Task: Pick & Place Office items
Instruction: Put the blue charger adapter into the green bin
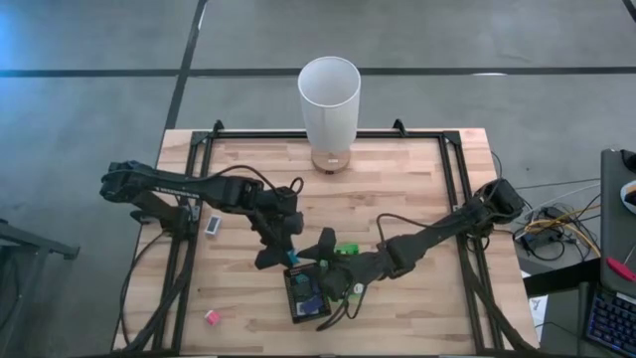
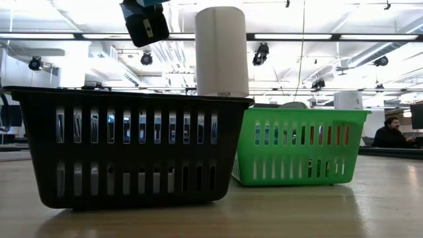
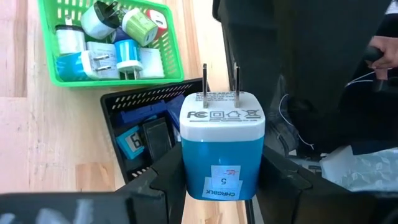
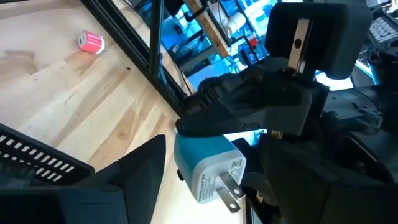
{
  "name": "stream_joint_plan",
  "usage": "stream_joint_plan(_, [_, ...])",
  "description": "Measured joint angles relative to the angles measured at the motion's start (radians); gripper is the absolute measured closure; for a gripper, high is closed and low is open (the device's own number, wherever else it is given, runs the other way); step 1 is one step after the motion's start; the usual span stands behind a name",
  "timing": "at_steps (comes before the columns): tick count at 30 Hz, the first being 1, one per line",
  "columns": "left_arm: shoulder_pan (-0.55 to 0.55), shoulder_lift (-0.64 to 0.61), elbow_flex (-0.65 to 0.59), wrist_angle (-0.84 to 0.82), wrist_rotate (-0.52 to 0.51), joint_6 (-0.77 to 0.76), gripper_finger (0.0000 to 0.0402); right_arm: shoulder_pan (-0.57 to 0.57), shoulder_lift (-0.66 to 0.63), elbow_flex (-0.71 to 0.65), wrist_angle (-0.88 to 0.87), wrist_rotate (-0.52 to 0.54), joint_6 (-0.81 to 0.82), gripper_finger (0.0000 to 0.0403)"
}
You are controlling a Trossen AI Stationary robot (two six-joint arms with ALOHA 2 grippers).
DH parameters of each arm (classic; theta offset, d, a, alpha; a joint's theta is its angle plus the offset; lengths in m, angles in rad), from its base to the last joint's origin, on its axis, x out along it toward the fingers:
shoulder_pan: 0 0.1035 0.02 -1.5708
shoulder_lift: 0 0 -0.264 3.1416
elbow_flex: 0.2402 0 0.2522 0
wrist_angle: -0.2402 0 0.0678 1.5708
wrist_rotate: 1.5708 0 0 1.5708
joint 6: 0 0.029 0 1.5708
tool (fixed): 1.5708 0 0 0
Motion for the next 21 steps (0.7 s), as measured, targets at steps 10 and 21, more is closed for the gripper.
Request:
stream_joint_plan(10, [-0.003,0.000,0.000,0.027,0.022,-0.024,0.0255,-0.010,0.000,0.000,0.000,0.005,0.016,0.0150])
stream_joint_plan(21, [-0.015,0.000,0.000,0.039,0.047,-0.047,0.0255,-0.021,0.000,-0.001,-0.006,0.005,0.024,0.0151])
